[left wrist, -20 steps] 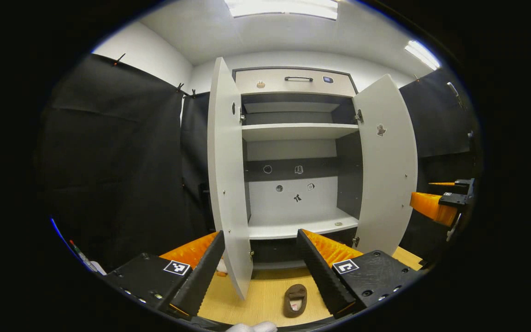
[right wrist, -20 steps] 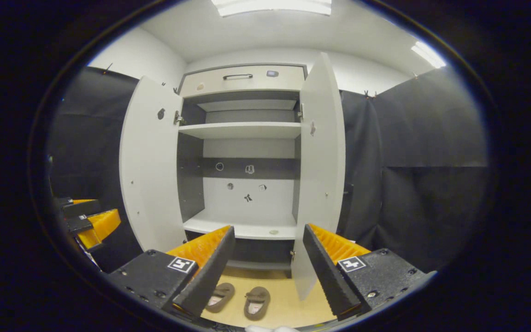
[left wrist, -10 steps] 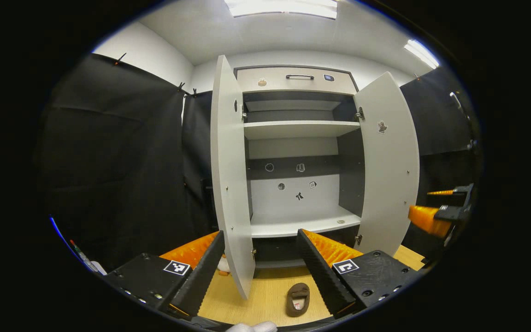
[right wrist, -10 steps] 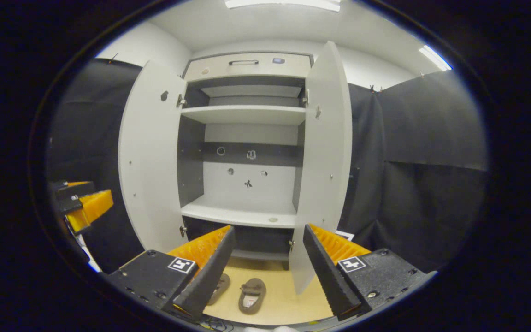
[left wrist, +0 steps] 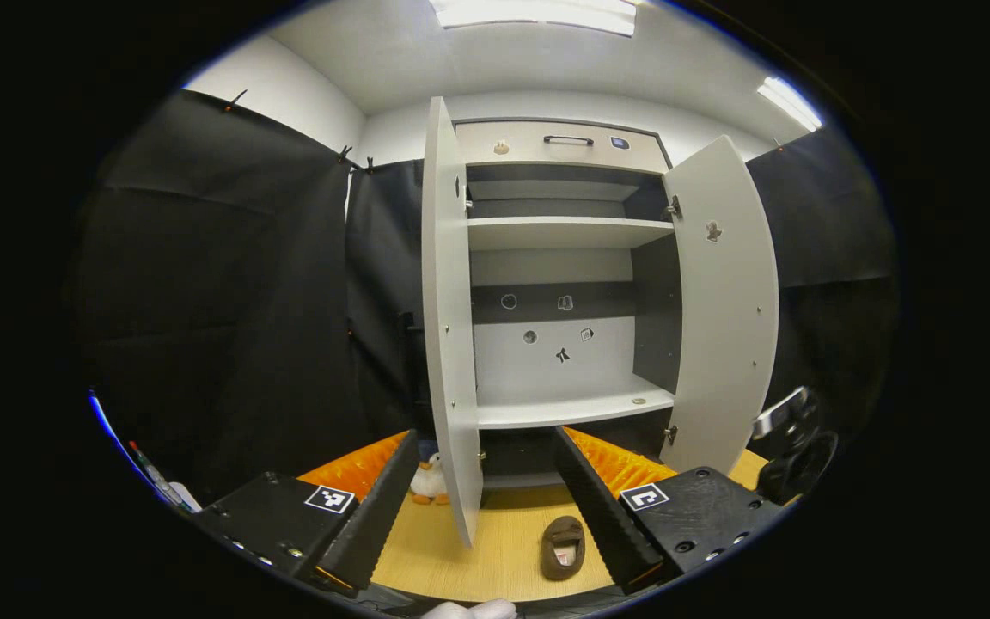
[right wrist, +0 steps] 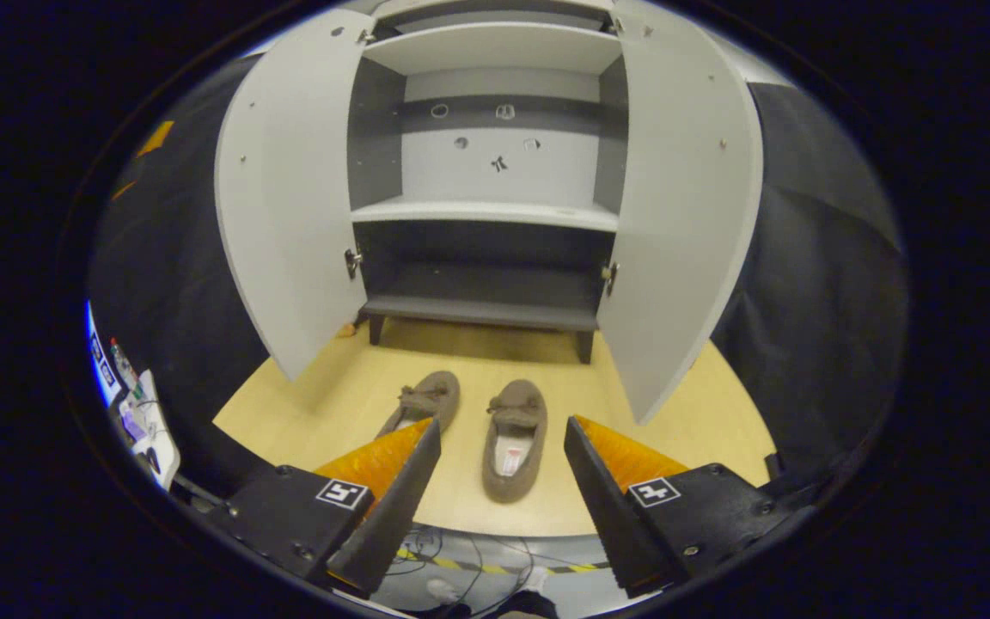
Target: Grab one shoe with the right hand and put it into the shoe cabinet, grab the other shoe with the left hand and put it into the shoe cabinet; then close the right door with the right hand and the left door with the left hand.
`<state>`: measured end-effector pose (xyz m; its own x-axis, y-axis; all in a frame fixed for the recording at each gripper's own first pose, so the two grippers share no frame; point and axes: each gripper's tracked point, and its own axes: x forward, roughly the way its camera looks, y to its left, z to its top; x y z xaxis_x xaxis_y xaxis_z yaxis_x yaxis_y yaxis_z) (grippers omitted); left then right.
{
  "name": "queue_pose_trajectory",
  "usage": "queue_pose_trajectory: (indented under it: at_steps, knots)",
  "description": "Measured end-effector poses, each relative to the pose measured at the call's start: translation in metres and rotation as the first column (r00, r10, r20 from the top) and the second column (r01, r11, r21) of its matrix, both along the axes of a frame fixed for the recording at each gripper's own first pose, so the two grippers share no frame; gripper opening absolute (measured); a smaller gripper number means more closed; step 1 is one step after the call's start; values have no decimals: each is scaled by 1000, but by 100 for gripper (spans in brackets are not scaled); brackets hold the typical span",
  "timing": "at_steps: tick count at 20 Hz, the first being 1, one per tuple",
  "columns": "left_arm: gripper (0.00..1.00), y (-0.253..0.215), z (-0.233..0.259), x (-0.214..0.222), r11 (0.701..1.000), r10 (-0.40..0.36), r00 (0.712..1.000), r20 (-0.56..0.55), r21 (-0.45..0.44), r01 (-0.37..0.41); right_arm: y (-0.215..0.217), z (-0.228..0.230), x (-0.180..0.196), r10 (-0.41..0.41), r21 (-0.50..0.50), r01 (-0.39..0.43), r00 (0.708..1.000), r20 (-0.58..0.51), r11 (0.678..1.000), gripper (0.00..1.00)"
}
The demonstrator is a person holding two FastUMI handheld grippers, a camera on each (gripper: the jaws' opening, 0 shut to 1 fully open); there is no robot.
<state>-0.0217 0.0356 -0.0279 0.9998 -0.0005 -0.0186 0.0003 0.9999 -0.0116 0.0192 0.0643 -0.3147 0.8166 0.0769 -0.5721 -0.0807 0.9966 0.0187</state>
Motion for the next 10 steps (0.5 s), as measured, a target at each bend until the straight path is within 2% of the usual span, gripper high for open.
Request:
queue_pose_trajectory:
  at_steps: [3, 6, 8, 10]
  knots:
    - [96, 5, -1, -4, 1000, 15, 1000, -3, 2, -15, 3, -52, 9, -13, 13, 14, 996, -93, 1000, 89]
    - [96, 4, -2, -6, 1000, 18, 1000, -3, -9, -18, 11, -83, 32, 2, 23, 0, 992, -129, 1000, 85]
    - [96, 8, -2, -5, 999, 47, 999, -6, -5, -47, 14, -102, 52, 12, 25, -8, 988, -151, 1000, 74]
    - [96, 14, -5, -4, 996, 84, 996, -25, 13, -83, 15, -121, 71, 8, 38, -1, 983, -183, 999, 73]
